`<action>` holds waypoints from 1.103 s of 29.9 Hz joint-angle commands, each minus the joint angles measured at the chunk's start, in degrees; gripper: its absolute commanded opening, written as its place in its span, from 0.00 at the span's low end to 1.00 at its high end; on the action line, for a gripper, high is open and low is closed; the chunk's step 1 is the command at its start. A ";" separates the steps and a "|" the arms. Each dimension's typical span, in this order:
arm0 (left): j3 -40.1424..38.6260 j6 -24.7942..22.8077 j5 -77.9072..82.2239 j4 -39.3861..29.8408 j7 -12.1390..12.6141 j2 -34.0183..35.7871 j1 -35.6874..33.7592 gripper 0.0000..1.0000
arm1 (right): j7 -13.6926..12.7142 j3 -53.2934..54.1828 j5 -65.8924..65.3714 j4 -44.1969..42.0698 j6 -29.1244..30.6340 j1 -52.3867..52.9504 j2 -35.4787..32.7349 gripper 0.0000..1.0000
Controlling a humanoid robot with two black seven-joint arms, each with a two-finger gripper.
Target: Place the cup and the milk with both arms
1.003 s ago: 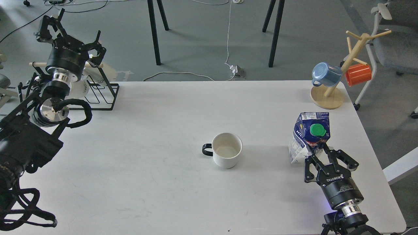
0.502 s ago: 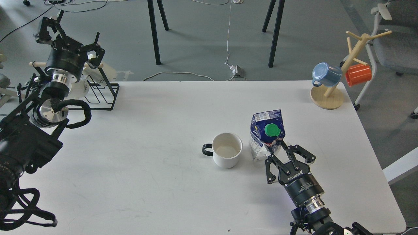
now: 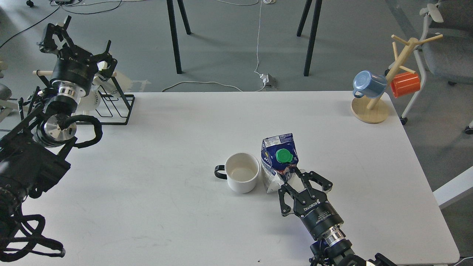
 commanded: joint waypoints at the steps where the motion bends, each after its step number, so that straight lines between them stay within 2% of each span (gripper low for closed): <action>1: 0.03 0.00 -0.03 0.00 -0.09 -0.09 -0.04 1.00 | 0.15 0.38 0.08 0.31 0.00 -0.07 -0.04 0.50; 6: 0.03 0.00 -0.03 0.00 -0.09 0.09 -0.04 1.00 | 0.33 0.38 0.08 0.40 0.00 -0.16 0.05 0.76; 11: 0.03 0.00 -0.03 0.00 -0.09 0.18 -0.04 1.00 | 0.42 0.38 0.08 0.40 0.00 -0.33 -0.04 0.85; 14: 0.03 0.00 -0.03 0.00 -0.09 0.18 -0.04 1.00 | 0.50 0.38 0.08 0.40 0.00 -0.60 -0.04 0.97; 27: 0.03 0.00 -0.03 0.00 -0.09 0.09 -0.04 1.00 | 0.50 0.29 -0.09 4.52 0.00 -8.32 -6.45 0.97; 33: 0.03 -0.09 -0.03 0.00 -0.09 0.09 -0.13 1.00 | 0.50 1.43 -0.88 8.65 0.00 -13.95 -13.04 0.98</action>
